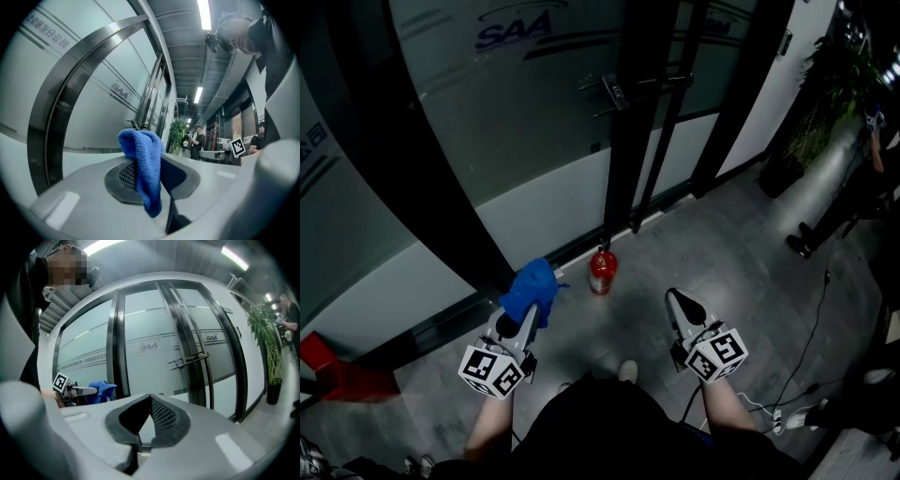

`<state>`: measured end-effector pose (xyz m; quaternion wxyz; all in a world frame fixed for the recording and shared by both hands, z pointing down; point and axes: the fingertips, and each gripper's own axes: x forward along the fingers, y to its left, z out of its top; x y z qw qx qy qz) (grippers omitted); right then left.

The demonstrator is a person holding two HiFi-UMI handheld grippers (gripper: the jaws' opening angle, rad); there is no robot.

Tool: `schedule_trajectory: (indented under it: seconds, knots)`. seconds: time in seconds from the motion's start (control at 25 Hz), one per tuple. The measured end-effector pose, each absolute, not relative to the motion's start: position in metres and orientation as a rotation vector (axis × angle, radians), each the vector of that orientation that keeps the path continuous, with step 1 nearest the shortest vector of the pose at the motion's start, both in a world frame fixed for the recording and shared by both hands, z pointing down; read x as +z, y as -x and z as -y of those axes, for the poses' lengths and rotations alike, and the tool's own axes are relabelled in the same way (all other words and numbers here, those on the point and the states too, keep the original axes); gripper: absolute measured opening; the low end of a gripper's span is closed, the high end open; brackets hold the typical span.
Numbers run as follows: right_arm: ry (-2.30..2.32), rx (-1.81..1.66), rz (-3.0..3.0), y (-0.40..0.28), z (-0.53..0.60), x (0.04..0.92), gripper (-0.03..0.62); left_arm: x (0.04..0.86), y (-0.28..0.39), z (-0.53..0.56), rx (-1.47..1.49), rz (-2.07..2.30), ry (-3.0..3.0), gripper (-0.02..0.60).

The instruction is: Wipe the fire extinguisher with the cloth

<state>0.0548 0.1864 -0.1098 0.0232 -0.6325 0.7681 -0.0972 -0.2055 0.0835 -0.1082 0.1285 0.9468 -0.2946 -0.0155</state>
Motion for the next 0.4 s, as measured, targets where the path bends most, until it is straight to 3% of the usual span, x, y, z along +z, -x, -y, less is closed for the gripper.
schedule_trajectory:
  seconds: [0.4]
  knots:
    - [1.991, -0.290, -2.364, -0.073, -0.182, -0.107, 0.003, -0.100, 0.190, -0.085, -0.021, 0.801, -2.757, 0.080]
